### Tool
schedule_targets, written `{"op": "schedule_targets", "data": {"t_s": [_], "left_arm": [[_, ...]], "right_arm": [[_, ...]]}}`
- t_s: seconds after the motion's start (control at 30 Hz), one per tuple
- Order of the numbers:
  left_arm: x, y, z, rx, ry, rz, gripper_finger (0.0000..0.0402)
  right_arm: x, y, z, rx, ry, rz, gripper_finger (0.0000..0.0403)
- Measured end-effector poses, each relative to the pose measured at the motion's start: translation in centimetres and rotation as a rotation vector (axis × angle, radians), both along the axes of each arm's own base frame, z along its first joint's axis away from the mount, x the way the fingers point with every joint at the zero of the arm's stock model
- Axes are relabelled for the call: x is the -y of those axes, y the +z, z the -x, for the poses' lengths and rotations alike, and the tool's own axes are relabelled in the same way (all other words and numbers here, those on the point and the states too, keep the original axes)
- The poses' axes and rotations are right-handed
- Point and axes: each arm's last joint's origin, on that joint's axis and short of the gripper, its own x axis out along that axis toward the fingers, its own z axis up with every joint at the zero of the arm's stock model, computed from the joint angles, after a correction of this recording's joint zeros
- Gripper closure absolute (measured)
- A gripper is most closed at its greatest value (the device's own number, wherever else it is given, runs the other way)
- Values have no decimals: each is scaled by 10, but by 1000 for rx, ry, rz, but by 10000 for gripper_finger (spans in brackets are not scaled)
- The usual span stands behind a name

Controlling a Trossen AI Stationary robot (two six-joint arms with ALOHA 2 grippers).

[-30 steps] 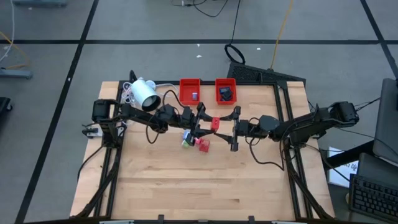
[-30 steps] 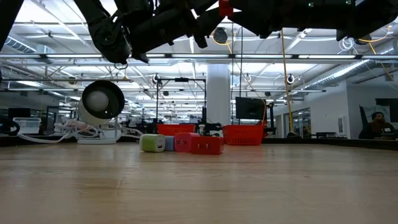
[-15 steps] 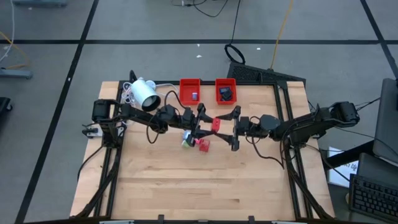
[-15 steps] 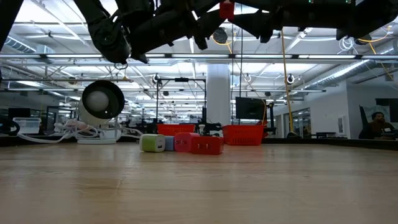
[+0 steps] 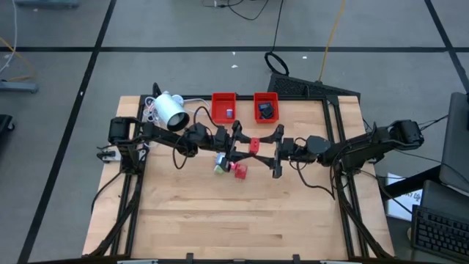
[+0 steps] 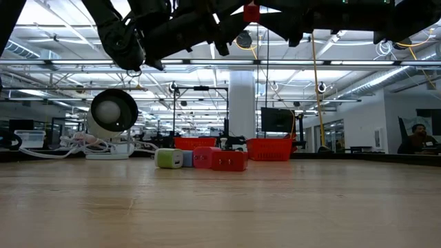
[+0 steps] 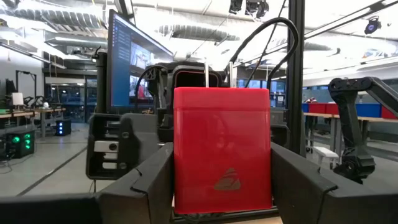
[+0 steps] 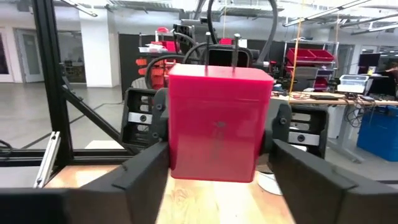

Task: Pick & Place Office items
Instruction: Put the bottom red charger adapter into the left red bin, then put the right red charger adapter into the left red bin

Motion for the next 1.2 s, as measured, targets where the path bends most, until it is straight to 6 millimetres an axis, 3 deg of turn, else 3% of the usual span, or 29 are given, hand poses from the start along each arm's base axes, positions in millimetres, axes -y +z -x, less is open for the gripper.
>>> {"op": "schedule_targets", "data": {"t_s": [0.1, 0.3, 0.6, 0.9, 1.0, 1.2], "left_arm": [[0, 0, 0, 4, 4, -3, 191], [2, 0, 0, 6, 2, -6, 185], [5, 1, 0, -13, -10, 83, 111], [4, 22, 9, -76, 5, 91, 100], [1, 32, 14, -121, 89, 75, 99], [3, 46, 26, -199, 156, 32, 99]], "right_arm": [[0, 1, 0, 8, 21, 4, 186], [0, 1, 0, 9, 32, 13, 187], [0, 0, 0, -3, 28, 28, 187], [0, -1, -1, -8, 43, 10, 192], [-1, -4, -2, -42, 46, 7, 269], [0, -4, -1, -45, 40, 19, 333]]}}
